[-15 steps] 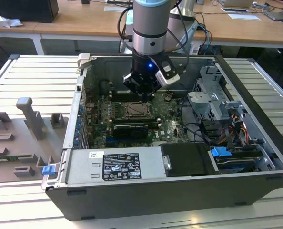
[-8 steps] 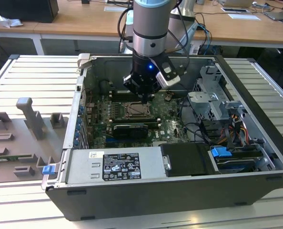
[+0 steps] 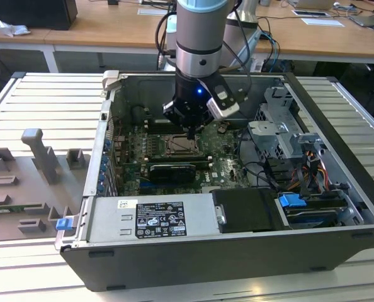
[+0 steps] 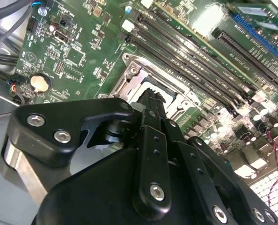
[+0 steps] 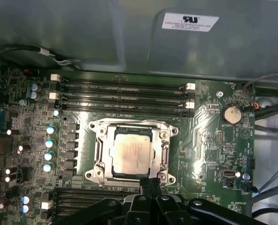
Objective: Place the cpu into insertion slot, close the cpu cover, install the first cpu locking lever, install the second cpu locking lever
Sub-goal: 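Install the second cpu locking lever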
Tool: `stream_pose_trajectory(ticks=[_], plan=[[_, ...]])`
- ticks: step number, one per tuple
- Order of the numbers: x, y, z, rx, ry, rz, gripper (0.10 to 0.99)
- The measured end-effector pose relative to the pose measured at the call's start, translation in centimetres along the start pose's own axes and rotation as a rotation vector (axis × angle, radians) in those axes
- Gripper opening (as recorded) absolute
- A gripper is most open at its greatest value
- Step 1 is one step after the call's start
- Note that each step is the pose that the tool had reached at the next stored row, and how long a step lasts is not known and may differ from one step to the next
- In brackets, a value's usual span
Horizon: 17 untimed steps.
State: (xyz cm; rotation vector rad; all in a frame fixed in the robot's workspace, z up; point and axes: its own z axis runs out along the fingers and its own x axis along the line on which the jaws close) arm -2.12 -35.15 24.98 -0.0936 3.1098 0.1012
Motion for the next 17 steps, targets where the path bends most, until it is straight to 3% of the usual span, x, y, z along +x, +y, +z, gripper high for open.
stream_pose_trajectory(ticks=[7, 17], plan=[[0.06, -0.92, 0.17, -0.007, 0.0019, -0.003, 0.106], [0.11, -1.35, 0.19, -0.007, 0.0021, -0.004, 0.106]])
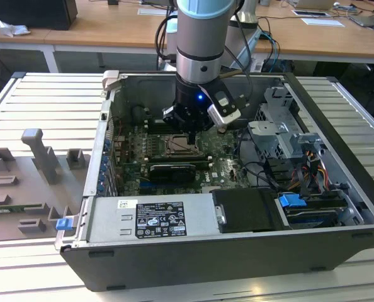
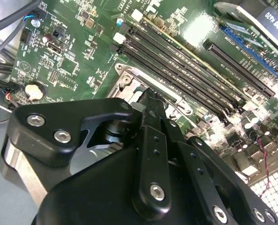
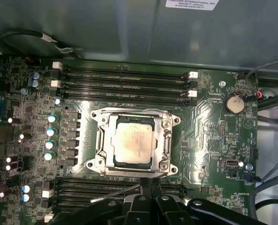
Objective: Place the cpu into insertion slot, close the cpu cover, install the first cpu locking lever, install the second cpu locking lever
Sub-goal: 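Install the second cpu locking lever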
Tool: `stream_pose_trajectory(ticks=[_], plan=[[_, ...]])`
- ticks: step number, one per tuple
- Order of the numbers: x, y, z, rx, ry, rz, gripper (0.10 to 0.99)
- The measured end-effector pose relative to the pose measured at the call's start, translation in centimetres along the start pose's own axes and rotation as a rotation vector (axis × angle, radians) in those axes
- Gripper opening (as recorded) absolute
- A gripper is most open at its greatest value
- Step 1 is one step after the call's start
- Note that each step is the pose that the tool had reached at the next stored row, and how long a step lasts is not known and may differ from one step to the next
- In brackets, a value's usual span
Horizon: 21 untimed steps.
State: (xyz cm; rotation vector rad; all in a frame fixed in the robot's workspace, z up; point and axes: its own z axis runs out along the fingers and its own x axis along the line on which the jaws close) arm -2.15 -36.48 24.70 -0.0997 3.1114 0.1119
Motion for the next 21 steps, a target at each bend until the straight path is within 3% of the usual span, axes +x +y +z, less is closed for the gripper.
stream_pose_trajectory(ticks=[7, 12, 14, 21], plan=[[0.07, -0.78, -0.01, -0.001, 0.0046, -0.004, 0.106], [1.42, -1.15, 0.17, -0.019, 0.0038, -0.007, 0.106], [2.37, -1.12, 0.31, -0.033, 0.0032, -0.012, 0.106], [2.79, -1.14, 0.79, -0.043, 0.0033, -0.020, 0.106]])
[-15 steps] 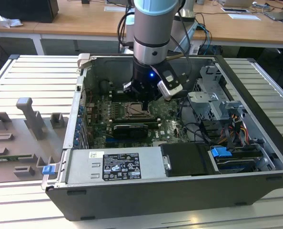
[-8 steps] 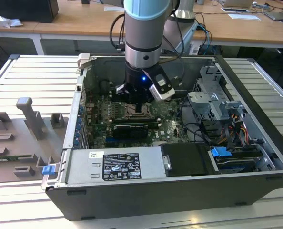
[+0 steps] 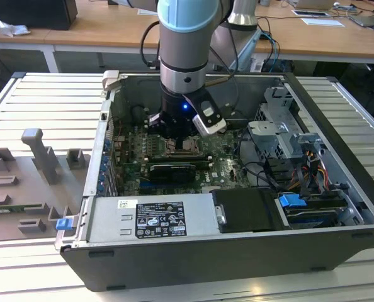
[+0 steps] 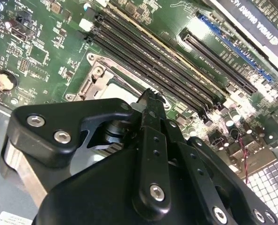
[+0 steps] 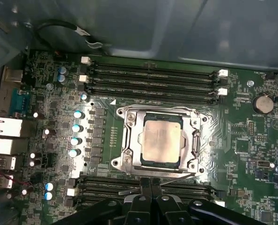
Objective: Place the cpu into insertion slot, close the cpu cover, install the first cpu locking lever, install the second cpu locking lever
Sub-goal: 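Install the second cpu locking lever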
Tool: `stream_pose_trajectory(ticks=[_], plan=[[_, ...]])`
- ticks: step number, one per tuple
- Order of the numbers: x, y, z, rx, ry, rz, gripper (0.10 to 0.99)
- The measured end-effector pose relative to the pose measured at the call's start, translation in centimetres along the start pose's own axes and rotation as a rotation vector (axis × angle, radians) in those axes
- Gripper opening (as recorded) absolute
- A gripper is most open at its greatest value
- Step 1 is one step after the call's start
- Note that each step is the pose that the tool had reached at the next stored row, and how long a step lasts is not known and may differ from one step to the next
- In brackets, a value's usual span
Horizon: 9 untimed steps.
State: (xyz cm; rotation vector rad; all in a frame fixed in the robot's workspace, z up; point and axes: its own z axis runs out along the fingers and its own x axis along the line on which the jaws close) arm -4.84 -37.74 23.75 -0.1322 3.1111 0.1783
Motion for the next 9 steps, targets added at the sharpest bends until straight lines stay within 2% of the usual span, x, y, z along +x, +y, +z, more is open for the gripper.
stream_pose_trajectory(ticks=[6, 9], plan=[[0.18, -0.03, 0.00, -0.006, -0.0006, 0.000, 0.106], [0.76, -0.04, 0.11, -0.009, -0.0007, 0.000, 0.106]])
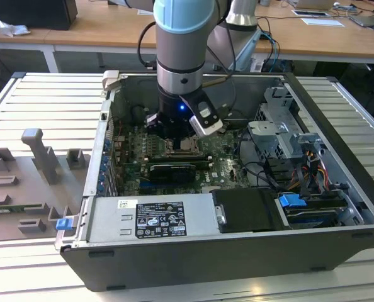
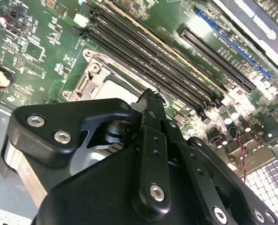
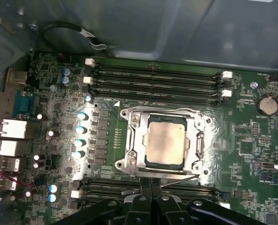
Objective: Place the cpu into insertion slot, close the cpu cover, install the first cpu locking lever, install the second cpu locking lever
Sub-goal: 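Install the second cpu locking lever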
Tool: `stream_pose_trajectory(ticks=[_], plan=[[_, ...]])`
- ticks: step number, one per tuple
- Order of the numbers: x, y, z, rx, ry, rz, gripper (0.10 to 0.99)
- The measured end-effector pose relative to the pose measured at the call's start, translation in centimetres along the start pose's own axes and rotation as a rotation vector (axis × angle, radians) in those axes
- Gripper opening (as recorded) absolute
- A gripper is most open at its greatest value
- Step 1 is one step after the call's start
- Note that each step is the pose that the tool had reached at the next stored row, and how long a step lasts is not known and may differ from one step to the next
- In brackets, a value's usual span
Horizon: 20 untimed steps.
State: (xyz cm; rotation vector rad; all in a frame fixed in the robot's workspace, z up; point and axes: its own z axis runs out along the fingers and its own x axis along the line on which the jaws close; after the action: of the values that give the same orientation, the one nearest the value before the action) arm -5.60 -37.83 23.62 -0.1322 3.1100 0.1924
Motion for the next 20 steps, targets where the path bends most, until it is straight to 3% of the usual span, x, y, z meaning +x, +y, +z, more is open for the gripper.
stream_pose_trajectory(ticks=[7, 10, 15, 20], plan=[[0.63, -0.12, 1.30, -0.008, -0.0006, -0.002, 0.106], [1.27, -0.87, 1.47, -0.040, -0.0035, -0.001, 0.106], [2.09, -0.95, 1.82, -0.061, -0.0055, -0.001, 0.106], [2.34, -1.02, 2.44, -0.075, -0.0071, -0.001, 0.106]])
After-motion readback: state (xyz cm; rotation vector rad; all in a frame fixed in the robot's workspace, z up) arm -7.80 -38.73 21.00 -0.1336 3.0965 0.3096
